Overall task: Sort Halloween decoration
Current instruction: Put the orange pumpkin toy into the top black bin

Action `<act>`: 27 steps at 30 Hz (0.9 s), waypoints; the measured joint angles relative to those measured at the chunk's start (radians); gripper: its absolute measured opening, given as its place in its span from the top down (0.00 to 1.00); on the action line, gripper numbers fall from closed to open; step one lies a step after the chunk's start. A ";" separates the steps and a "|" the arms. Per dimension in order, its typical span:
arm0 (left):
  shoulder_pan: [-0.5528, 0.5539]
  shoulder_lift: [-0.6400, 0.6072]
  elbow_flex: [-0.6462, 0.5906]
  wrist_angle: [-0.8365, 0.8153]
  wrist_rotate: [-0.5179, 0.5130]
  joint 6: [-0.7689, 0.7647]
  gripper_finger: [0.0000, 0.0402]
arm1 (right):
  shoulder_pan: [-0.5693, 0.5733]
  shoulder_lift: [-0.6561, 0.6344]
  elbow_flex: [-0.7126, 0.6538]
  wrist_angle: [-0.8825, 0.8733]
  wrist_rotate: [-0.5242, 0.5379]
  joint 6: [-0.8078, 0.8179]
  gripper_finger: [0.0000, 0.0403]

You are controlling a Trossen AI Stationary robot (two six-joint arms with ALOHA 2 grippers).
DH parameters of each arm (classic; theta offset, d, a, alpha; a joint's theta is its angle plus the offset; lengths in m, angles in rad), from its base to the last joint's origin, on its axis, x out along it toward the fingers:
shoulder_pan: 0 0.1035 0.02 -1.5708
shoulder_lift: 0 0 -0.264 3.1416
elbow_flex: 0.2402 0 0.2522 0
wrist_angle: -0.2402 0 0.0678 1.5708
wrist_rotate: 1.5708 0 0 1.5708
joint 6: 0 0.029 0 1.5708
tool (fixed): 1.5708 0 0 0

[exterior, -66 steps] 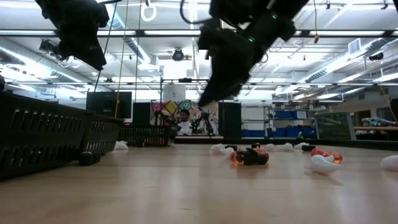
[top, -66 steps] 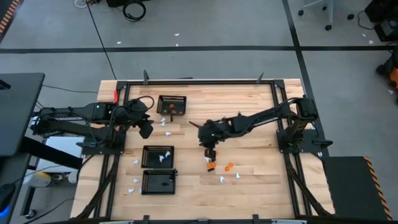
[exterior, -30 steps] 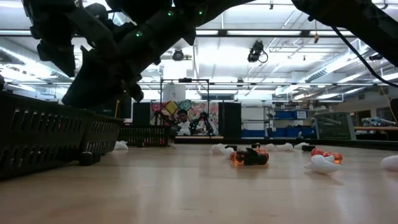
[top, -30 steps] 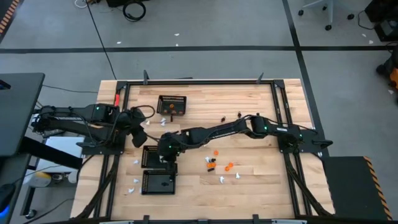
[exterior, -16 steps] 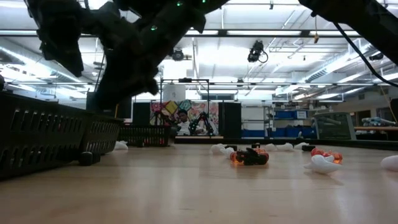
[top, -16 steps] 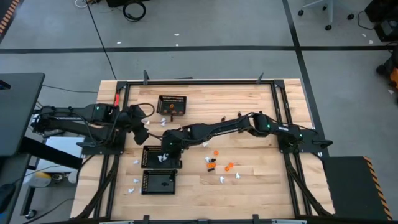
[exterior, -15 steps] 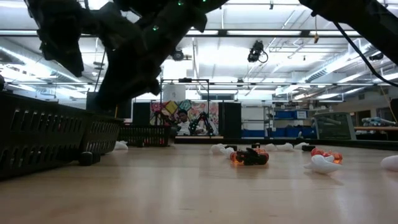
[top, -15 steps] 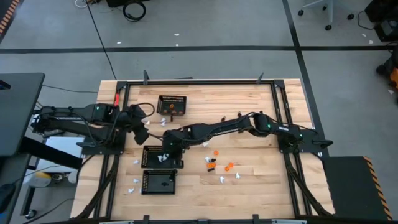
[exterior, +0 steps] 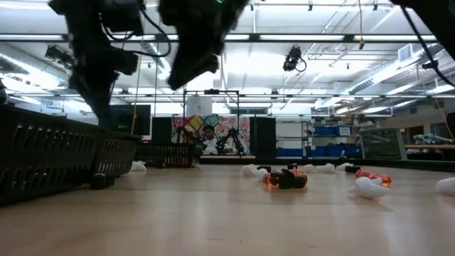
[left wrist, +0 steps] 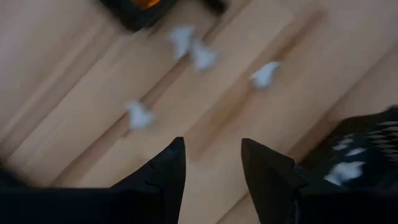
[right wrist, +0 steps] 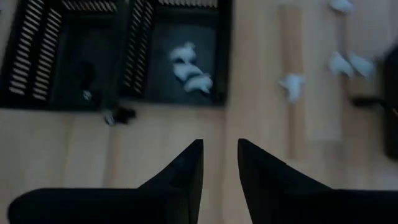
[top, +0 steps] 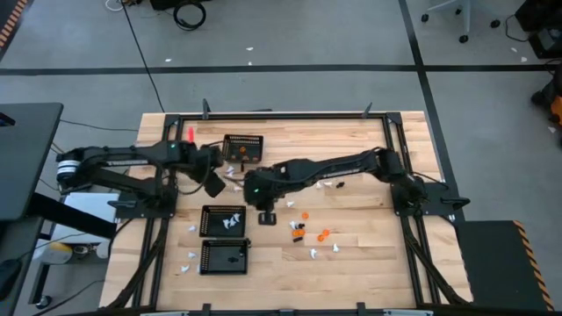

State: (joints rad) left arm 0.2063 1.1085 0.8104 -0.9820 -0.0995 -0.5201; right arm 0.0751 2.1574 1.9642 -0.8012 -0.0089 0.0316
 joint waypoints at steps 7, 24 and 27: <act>0.001 0.106 0.000 0.194 0.132 0.138 0.60 | -0.018 -0.277 -0.407 0.179 0.058 0.101 0.74; -0.071 0.235 0.000 0.358 0.175 0.223 0.60 | 0.039 -0.621 -0.987 0.443 0.074 0.350 0.73; -0.121 0.210 0.000 0.377 0.072 0.201 0.60 | 0.053 -0.601 -1.013 0.472 0.064 0.367 0.68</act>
State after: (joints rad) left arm 0.0855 1.3181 0.8101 -0.6050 -0.0278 -0.3190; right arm 0.1277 1.5564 0.9513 -0.3290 0.0546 0.3987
